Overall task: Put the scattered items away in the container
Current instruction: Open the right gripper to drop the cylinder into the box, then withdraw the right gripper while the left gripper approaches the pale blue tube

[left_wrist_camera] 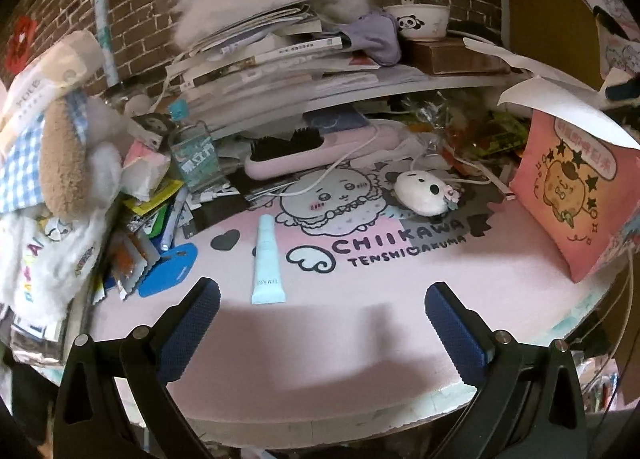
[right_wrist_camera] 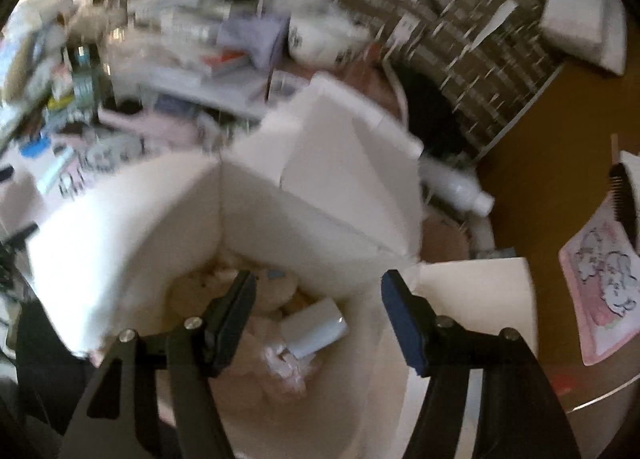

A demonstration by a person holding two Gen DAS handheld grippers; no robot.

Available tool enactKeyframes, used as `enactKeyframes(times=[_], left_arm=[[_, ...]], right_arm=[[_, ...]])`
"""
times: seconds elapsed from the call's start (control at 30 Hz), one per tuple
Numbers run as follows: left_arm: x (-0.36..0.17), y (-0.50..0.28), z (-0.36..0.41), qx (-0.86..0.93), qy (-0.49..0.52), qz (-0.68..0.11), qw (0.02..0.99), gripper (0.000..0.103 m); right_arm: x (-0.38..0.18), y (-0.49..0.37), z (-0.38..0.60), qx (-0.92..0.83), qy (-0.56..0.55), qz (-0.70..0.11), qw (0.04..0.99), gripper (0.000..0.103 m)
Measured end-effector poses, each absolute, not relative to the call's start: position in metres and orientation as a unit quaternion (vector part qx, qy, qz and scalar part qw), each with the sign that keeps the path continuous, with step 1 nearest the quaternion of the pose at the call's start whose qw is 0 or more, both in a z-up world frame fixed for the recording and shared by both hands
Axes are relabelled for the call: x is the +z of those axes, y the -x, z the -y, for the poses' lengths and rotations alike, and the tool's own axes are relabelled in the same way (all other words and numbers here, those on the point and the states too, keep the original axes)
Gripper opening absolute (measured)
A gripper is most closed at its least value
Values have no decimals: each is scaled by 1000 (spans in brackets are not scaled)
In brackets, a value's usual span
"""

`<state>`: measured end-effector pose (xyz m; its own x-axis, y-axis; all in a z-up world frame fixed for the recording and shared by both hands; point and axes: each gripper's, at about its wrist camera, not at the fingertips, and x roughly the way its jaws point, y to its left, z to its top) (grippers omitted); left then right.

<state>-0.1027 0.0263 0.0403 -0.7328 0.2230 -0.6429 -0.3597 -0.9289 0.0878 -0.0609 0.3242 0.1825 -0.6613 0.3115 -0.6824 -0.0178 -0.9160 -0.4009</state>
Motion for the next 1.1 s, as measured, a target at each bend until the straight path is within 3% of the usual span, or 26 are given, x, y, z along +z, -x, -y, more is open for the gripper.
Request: enactKeyframes(times=[0.43, 0.5, 0.6, 0.9, 1.1], left_arm=[[41, 106, -15, 928, 331, -95, 141, 103], [41, 107, -11, 929, 331, -91, 137, 103], [40, 107, -6, 930, 332, -87, 131, 103], [37, 114, 6, 932, 331, -73, 128, 103], [31, 123, 6, 932, 330, -70, 132, 102]], right_arm=[[212, 12, -232, 952, 275, 134, -30, 63], [208, 5, -217, 955, 265, 114, -70, 68], [201, -3, -200, 956, 256, 88, -110, 83], [149, -7, -167, 937, 273, 15, -219, 84], [108, -12, -152, 923, 289, 13, -255, 84]])
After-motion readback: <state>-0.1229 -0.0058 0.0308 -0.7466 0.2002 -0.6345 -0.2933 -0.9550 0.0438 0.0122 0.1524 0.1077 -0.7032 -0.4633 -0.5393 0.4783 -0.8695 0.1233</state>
